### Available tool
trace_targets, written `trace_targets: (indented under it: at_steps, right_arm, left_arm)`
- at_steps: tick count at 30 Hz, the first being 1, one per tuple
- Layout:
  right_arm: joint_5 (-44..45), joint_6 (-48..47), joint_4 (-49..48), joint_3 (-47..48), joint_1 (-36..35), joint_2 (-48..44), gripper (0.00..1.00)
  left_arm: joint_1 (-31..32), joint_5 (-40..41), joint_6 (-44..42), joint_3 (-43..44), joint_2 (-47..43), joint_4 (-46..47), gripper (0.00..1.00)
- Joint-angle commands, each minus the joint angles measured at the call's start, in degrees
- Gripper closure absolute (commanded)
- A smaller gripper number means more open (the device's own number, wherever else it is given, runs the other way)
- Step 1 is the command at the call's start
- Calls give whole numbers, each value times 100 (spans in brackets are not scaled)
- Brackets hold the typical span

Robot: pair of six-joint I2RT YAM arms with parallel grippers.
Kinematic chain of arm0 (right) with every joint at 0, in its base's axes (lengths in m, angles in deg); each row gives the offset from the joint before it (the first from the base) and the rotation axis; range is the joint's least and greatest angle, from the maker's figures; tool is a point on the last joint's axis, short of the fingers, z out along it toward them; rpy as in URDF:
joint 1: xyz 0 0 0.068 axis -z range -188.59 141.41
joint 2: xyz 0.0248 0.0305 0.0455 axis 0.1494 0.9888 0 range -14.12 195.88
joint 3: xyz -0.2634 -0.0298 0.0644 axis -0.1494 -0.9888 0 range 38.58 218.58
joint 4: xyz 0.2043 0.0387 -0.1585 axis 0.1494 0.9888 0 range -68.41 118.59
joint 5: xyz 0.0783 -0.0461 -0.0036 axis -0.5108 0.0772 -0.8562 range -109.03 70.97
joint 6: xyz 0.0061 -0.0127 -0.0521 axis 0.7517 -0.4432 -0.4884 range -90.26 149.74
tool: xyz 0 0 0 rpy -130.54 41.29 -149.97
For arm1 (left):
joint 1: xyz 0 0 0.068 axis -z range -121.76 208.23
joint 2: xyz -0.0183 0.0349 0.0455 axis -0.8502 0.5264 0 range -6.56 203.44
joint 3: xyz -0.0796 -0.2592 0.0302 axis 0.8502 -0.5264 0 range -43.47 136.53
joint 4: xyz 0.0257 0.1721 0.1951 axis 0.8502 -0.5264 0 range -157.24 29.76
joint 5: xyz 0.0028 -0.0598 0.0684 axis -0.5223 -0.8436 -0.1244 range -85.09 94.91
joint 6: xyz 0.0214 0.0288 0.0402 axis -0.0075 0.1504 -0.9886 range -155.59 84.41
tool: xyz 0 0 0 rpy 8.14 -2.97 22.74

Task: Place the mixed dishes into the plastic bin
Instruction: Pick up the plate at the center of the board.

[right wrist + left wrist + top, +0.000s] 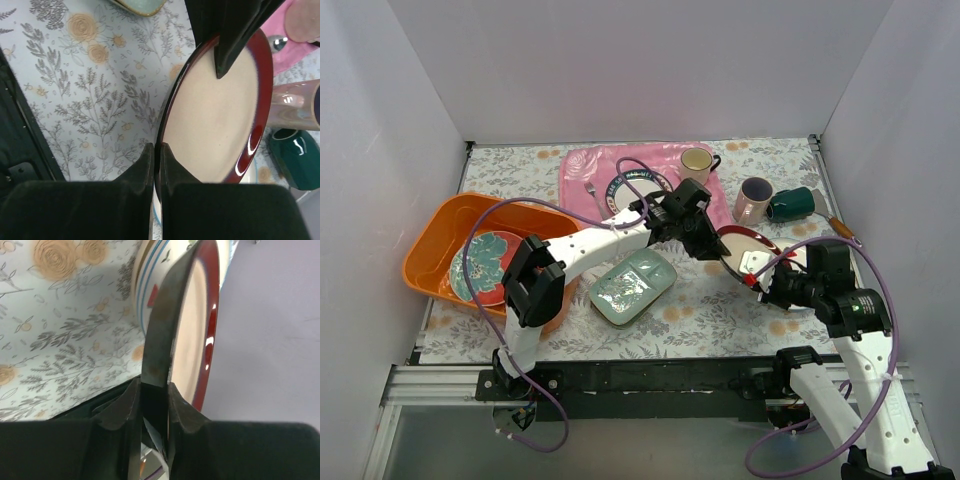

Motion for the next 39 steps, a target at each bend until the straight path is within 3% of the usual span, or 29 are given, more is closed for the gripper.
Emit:
trace_targets:
  at_steps: [1,10,12,17,20,21,23,29,39]
  right_arm:
    - [-212,-308,-1048,249,-24,-149,99]
    - [-361,-1,-1039,328,-24,-176,98]
    - [-448,289,-1100,372,-24,-167,87]
    - [-677,825,-1153,591,-24,-27,70]
    - [-800,1115,-1197,758,-24,70,51]
    - [-861,1212,-1188,820,-24,105,34]
    - [-1106,1291,-1110,995,-24,202,24]
    - [-1223,2335,-1556,1550,-24,465,15]
    - [7,5137,-2735,1155,-24,853,2]
  left_arm:
    - [34,190,-309,268,-108,-243,99]
    - [25,488,-449,-47,-635,46,100]
    - [-10,541,-520,-188,-881,238,100]
    - [-141,445,-739,-977,-1653,1012,100]
    - [-273,295,-792,-1391,-1953,1452,100]
    - [-308,269,-871,-1436,-2076,1514,100]
    - [-370,225,-959,-1559,-2226,1549,100]
    - [-624,-143,-1249,-1876,-2735,1804,100]
    - [-1222,-644,-1873,-2385,-3737,1875,100]
